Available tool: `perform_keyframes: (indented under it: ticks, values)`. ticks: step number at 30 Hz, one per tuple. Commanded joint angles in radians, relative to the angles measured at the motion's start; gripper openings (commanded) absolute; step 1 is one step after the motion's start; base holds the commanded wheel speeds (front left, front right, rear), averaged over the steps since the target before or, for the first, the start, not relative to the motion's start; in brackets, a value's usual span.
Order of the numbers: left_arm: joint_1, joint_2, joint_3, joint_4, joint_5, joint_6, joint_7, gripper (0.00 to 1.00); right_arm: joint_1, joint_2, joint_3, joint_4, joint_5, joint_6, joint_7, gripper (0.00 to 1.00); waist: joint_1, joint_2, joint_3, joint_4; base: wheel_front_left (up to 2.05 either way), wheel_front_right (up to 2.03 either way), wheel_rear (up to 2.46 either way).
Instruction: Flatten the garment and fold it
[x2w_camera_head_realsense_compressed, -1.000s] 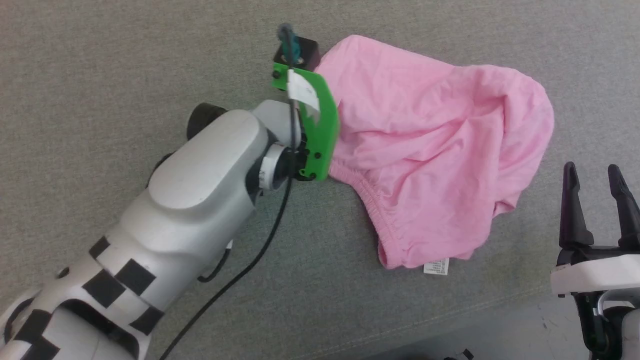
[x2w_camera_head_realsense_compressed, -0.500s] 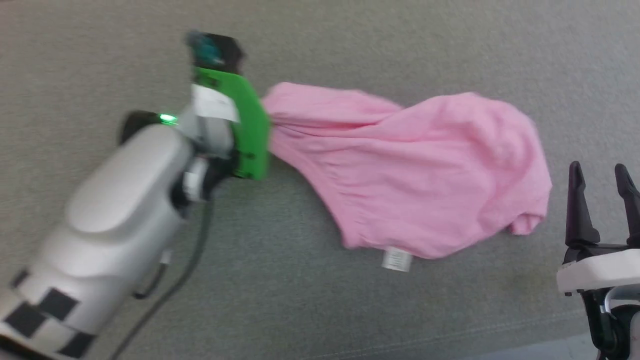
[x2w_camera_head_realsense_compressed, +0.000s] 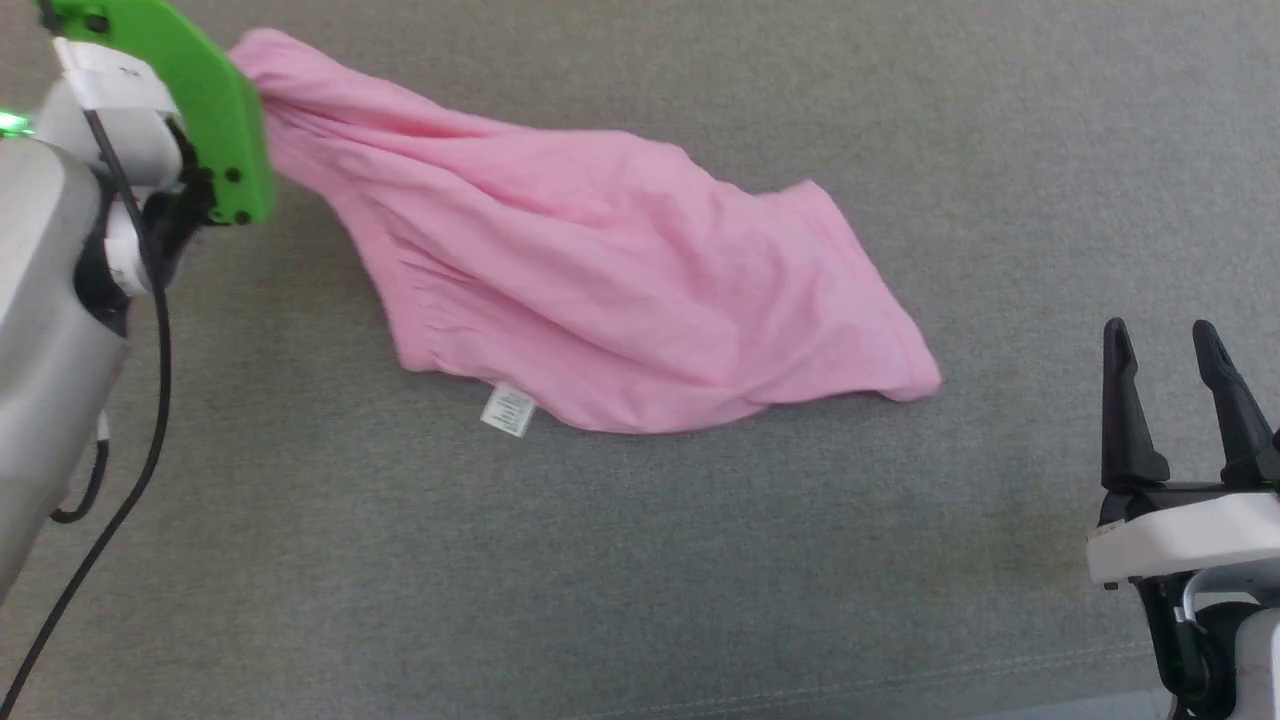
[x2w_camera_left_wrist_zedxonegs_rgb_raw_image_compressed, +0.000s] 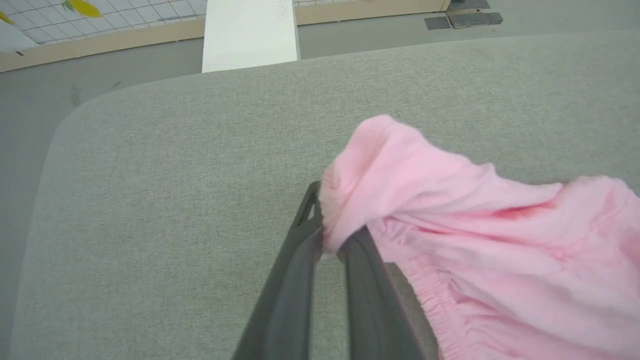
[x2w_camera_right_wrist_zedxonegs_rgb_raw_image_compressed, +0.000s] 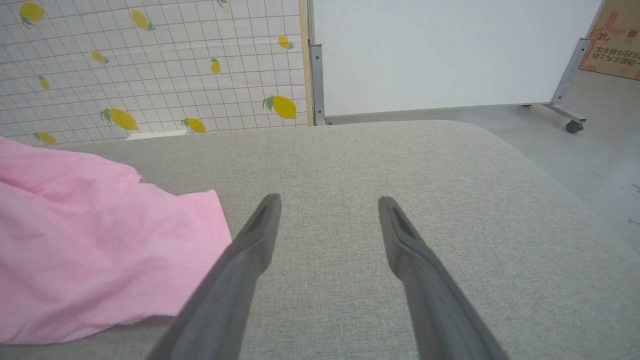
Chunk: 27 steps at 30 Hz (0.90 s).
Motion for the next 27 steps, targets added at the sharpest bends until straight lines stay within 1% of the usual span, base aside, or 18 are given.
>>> perform_keyframes:
  ticks: [1, 4, 8, 12, 14, 16, 19, 21, 23, 27]
  values:
    - [-0.013, -0.001, 0.000, 0.020, 0.013, -0.001, -0.018, 1.00, -0.015, 0.002, 0.001, 0.004, 0.009, -0.002, -0.012, 1.00, -0.0001, 0.0000, 0.032, -0.025, 0.00, 0.00, 0.00]
    - [-0.012, -0.015, 0.002, 0.050, 0.020, -0.011, -0.065, 1.00, -0.016, 0.002, 0.001, 0.012, 0.009, -0.002, -0.019, 1.00, -0.0001, 0.0000, 0.035, -0.025, 0.00, 0.00, 0.00]
    - [0.006, -0.044, 0.009, 0.074, 0.029, -0.027, -0.166, 1.00, -0.015, 0.002, -0.003, 0.019, 0.003, -0.002, -0.017, 1.00, -0.0001, 0.0000, 0.014, -0.008, 0.00, 0.00, 0.00]
    - [0.035, -0.075, 0.024, 0.068, 0.034, -0.048, -0.297, 1.00, -0.016, 0.002, -0.003, 0.022, -0.007, -0.002, -0.007, 1.00, -0.0001, 0.0000, -0.028, 0.017, 0.00, 0.00, 0.00]
    - [0.058, -0.089, 0.034, 0.052, 0.040, -0.061, -0.384, 1.00, -0.015, 0.002, -0.004, 0.022, -0.013, -0.002, 0.002, 1.00, -0.0001, 0.0000, -0.058, 0.034, 0.00, 0.00, 0.00]
    - [0.083, -0.095, 0.044, 0.029, 0.049, -0.070, -0.467, 1.00, -0.011, 0.002, -0.004, 0.020, -0.017, -0.002, 0.012, 1.00, -0.0001, 0.0000, -0.085, 0.049, 0.00, 0.00, 0.00]
    - [0.132, -0.095, 0.054, -0.009, 0.071, -0.072, -0.583, 1.00, 0.001, 0.002, -0.004, 0.016, -0.021, -0.002, 0.026, 1.00, -0.0001, 0.0000, -0.125, 0.073, 0.00, 0.00, 0.00]
    - [0.173, -0.088, 0.058, -0.038, 0.089, -0.064, -0.652, 1.00, 0.011, 0.002, -0.005, 0.013, -0.024, -0.002, 0.037, 1.00, -0.0001, 0.0000, -0.149, 0.089, 0.00, 0.00, 0.00]
    - [0.223, -0.082, 0.066, -0.075, 0.101, -0.047, -0.718, 1.00, 0.023, 0.002, -0.001, 0.008, -0.025, -0.002, 0.049, 1.00, -0.0001, 0.0000, -0.171, 0.104, 0.00, 0.00, 0.00]
    - [0.353, -0.067, 0.065, -0.166, 0.125, 0.006, -0.814, 1.00, 0.052, 0.002, 0.007, -0.003, -0.023, -0.002, 0.076, 1.00, -0.0001, 0.0000, -0.205, 0.133, 0.00, 0.00, 0.00]
